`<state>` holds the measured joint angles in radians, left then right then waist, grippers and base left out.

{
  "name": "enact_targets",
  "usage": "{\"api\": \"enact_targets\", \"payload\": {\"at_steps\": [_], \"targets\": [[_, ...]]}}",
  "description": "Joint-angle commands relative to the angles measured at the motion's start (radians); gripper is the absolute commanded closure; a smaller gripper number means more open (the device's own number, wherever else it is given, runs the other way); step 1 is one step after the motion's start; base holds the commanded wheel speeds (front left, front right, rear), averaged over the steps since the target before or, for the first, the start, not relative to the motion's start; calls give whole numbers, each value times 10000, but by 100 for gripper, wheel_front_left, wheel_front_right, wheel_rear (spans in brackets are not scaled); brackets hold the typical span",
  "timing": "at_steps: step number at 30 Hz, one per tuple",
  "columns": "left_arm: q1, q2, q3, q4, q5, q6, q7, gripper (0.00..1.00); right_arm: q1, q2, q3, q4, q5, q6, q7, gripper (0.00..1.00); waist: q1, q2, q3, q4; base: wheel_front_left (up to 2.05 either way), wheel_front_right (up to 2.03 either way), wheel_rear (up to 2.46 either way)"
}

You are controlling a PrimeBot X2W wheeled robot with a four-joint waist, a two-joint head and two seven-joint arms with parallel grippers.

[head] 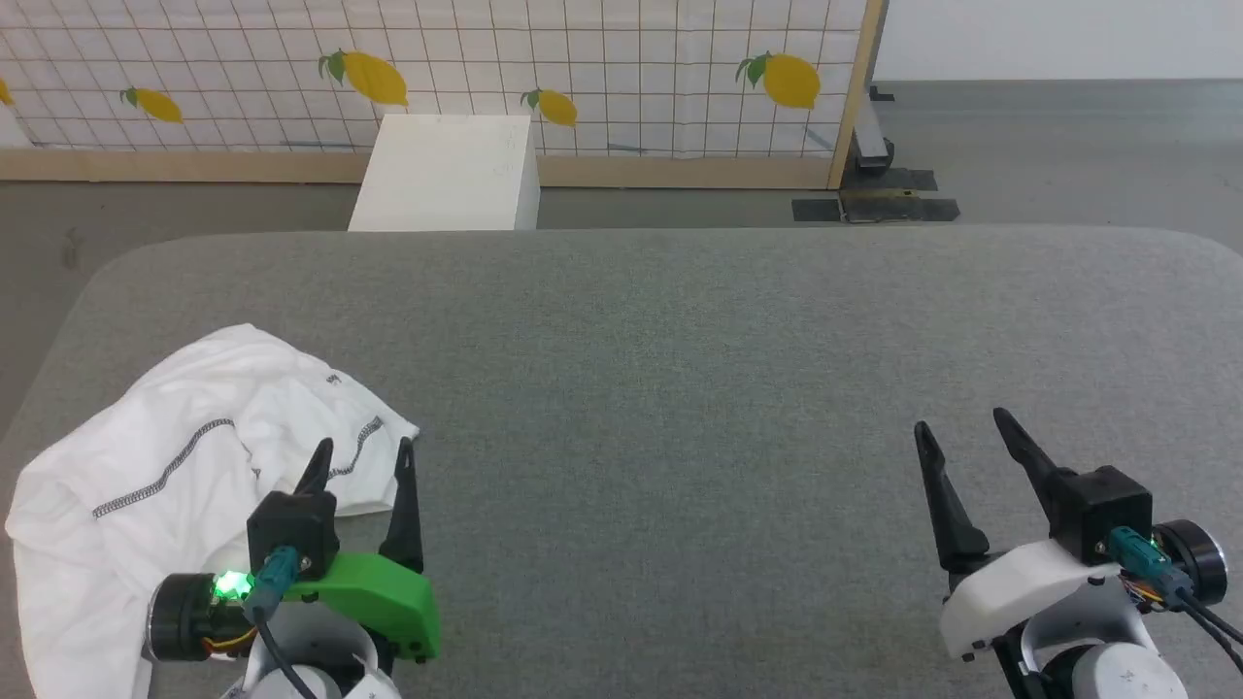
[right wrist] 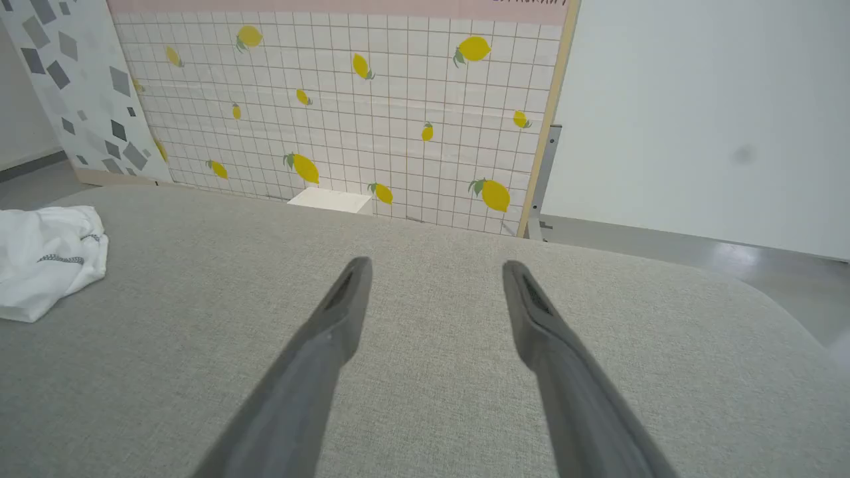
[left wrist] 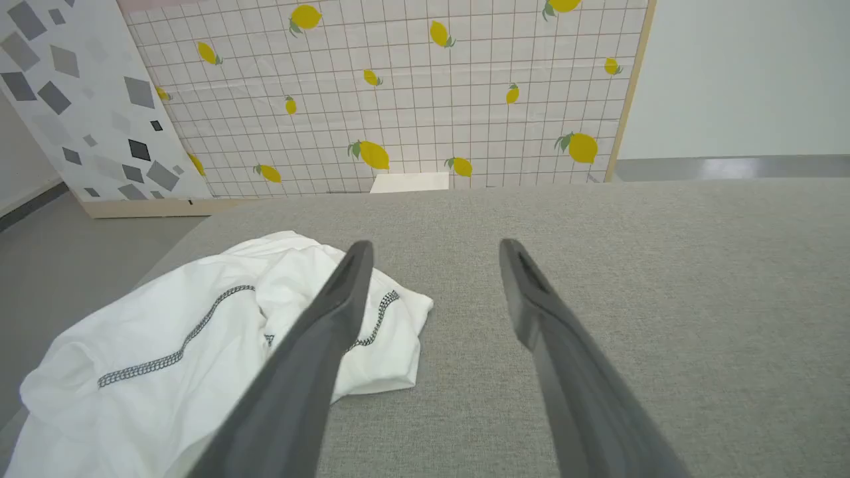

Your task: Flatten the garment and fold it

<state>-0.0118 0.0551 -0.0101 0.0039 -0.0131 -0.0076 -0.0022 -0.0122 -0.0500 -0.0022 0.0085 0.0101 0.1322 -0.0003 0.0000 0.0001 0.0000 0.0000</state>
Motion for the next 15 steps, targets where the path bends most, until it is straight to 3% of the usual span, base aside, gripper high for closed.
{"api": "enact_targets", "payload": {"at_steps": [1, 15], "targets": [[2, -2, -18, 50, -44, 24, -79, 0, 32, 0, -6, 64, 111, -1, -86, 0, 0, -1, -2, 1, 0, 0, 0], [-37, -6, -145, 254, -241, 130, -369, 0, 70, 0, -9, 350, 483, -2, -377, 0, 0, -1, -7, 83, 0, 0, 0]]}}
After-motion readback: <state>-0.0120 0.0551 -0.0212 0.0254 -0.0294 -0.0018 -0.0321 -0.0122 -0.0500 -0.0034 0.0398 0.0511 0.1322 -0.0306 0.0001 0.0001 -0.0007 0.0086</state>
